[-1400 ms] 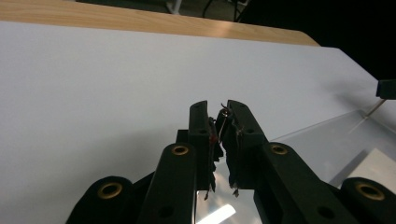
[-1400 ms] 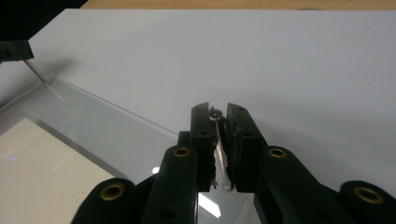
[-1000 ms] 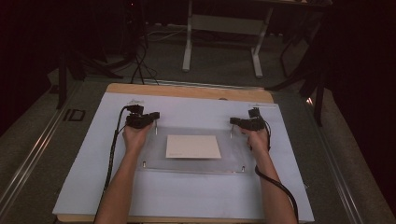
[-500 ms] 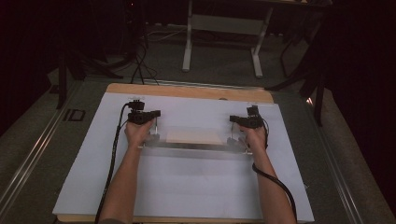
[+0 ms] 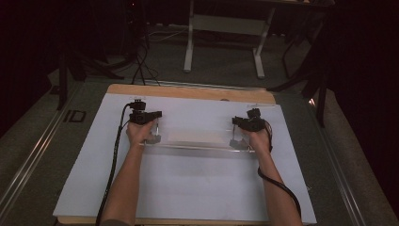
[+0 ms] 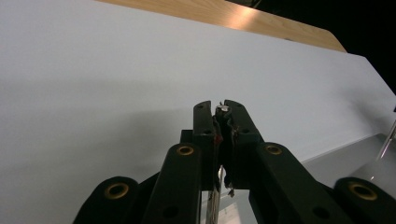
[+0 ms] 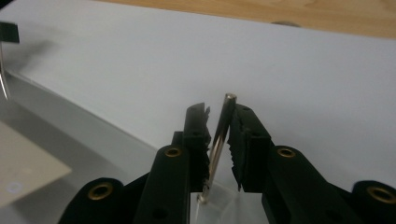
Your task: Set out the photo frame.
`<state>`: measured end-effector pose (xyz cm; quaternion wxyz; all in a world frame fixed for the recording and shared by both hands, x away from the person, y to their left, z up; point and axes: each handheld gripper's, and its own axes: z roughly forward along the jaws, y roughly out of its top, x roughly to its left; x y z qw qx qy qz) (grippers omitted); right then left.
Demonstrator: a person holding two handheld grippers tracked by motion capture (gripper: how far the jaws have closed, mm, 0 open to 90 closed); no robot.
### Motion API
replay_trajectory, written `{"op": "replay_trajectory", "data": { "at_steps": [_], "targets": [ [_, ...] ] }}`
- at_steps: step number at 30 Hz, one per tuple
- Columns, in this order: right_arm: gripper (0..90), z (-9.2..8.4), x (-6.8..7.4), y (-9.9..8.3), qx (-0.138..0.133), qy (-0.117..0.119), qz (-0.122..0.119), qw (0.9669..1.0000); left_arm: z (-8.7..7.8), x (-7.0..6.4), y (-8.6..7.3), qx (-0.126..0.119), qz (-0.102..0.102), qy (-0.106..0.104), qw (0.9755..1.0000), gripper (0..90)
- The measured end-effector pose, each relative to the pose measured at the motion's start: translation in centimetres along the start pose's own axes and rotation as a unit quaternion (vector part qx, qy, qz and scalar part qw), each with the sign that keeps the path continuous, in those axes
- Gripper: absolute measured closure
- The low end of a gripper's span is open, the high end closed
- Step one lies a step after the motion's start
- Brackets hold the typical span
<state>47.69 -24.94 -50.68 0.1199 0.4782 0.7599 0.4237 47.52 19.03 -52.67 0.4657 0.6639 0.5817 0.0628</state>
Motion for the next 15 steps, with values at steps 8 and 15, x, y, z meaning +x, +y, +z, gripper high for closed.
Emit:
{"op": "replay_trajectory", "data": {
  "at_steps": [8,15],
  "targets": [
    [73.7,-2.2,0.3,-0.8,-0.043,0.003,-0.032,0.9985,0.0,0.0,0.0,-0.001,-0.003,-0.001,1.0,84.7],
    [71.5,-4.6,1.0,-2.0,-0.071,0.002,-0.063,0.9955,0.1,0.1,0.0,0.001,-0.008,-0.002,1.0,84.6]
  ]
}}
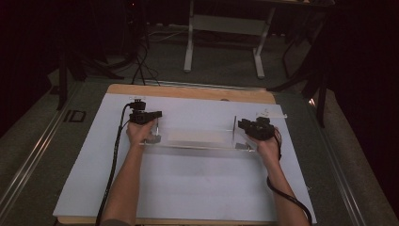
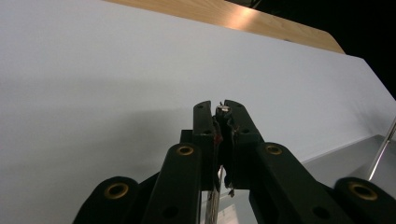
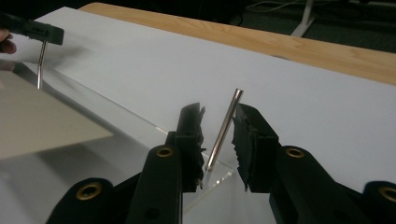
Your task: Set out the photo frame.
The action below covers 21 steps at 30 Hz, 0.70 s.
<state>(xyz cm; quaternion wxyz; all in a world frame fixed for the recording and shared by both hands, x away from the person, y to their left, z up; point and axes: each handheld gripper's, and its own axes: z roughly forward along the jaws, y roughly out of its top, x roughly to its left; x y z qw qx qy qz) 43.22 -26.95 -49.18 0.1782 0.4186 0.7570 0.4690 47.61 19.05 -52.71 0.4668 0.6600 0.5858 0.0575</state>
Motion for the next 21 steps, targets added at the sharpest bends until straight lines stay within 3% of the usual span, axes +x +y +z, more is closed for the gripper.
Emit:
{"op": "replay_trajectory", "data": {
  "at_steps": [12,21],
  "targets": [
    [69.2,-3.0,1.0,-1.7,-0.003,0.003,-0.042,0.9991,0.0,0.0,0.0,0.001,-0.004,-0.003,1.0,84.6],
    [68.4,-4.3,1.5,-3.2,0.011,0.001,-0.072,0.9973,0.0,0.1,0.0,0.001,-0.005,-0.004,1.0,84.5]
  ]
}}
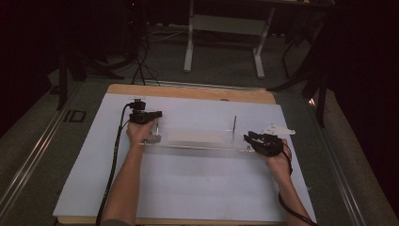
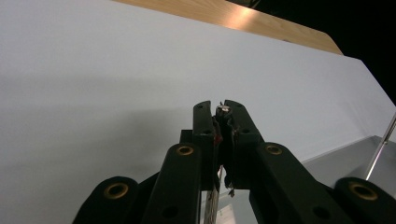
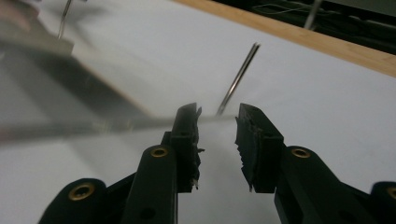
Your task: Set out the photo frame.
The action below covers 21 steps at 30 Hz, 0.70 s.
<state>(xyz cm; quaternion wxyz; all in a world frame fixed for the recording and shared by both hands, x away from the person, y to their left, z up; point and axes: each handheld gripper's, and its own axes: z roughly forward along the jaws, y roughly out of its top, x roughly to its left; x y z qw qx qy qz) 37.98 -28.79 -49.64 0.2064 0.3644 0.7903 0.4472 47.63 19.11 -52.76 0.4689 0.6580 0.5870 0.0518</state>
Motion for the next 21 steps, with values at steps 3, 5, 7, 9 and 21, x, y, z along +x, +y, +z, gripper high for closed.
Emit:
{"op": "replay_trajectory", "data": {
  "at_steps": [3,5,7,9,21],
  "targets": [
    [68.9,-0.2,0.4,-0.4,0.009,0.003,-0.018,0.9998,0.0,0.0,0.0,0.0,0.0,0.001,1.0,84.5],
    [68.4,-0.2,0.4,-0.6,0.012,0.004,-0.024,0.9996,0.0,0.0,0.0,0.001,-0.002,0.0,1.0,84.5],
    [67.7,-0.2,0.5,-0.7,0.015,0.009,-0.025,0.9995,0.0,0.0,0.0,0.001,-0.002,0.0,1.0,84.5],
    [67.4,-0.2,0.5,-0.8,0.016,0.01,-0.029,0.9994,0.0,0.0,0.0,0.001,-0.001,0.0,1.0,84.5],
    [54.8,0.6,2.0,-0.1,-0.013,0.037,-0.079,0.9961,0.0,0.0,0.0,0.001,-0.003,-0.002,1.0,84.4]
  ]
}}
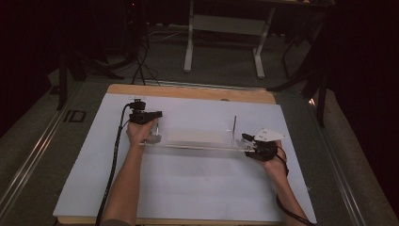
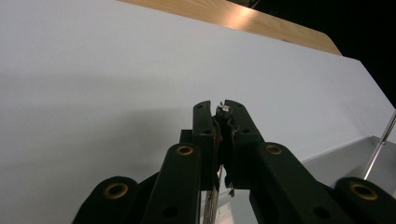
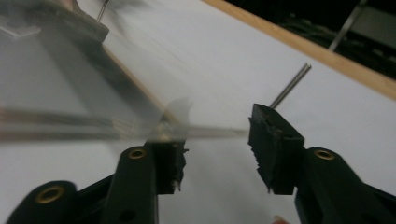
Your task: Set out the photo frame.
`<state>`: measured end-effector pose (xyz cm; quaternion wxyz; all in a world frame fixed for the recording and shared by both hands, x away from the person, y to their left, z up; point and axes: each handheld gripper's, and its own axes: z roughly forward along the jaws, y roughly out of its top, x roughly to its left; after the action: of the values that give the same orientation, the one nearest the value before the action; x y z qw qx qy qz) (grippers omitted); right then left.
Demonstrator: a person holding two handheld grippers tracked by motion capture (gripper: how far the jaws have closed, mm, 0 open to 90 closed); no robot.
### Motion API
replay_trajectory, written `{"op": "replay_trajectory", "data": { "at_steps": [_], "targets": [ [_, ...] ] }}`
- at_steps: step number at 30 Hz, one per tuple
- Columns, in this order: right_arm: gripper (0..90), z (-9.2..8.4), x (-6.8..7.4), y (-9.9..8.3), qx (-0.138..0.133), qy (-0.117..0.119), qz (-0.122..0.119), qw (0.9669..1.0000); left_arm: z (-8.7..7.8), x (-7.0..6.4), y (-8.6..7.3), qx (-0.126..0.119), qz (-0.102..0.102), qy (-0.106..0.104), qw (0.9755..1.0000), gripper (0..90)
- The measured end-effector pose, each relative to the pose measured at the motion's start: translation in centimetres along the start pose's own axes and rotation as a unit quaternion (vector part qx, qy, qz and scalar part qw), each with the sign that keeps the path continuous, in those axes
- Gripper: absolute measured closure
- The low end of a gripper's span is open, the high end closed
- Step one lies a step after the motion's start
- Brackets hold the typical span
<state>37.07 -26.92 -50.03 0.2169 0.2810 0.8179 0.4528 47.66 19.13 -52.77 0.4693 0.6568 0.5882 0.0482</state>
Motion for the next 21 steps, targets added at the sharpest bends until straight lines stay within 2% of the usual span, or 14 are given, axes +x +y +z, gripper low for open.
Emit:
{"op": "replay_trajectory", "data": {
  "at_steps": [6,7,10,13,21],
  "targets": [
    [51.1,0.27,0.08,0.11,-0.017,0.0,-0.012,0.9998,0.03,0.03,0.01,0.0,-0.002,-0.001,1.0,84.4],
    [51.0,0.3,0.18,0.2,-0.027,0.011,-0.02,0.9994,0.03,0.03,0.01,0.0,-0.002,-0.001,1.0,84.3],
    [50.9,0.54,0.4,0.5,-0.029,0.016,-0.029,0.999,0.02,0.02,0.0,0.0,-0.004,-0.001,1.0,84.3],
    [50.7,0.75,0.31,0.41,-0.032,0.025,-0.017,0.999,0.02,0.04,0.0,0.0,-0.004,-0.002,1.0,84.2],
    [50.6,0.74,0.09,0.45,-0.029,0.033,-0.01,0.999,-0.04,0.0,0.0,0.001,0.004,-0.001,1.0,83.7]
  ]
}}
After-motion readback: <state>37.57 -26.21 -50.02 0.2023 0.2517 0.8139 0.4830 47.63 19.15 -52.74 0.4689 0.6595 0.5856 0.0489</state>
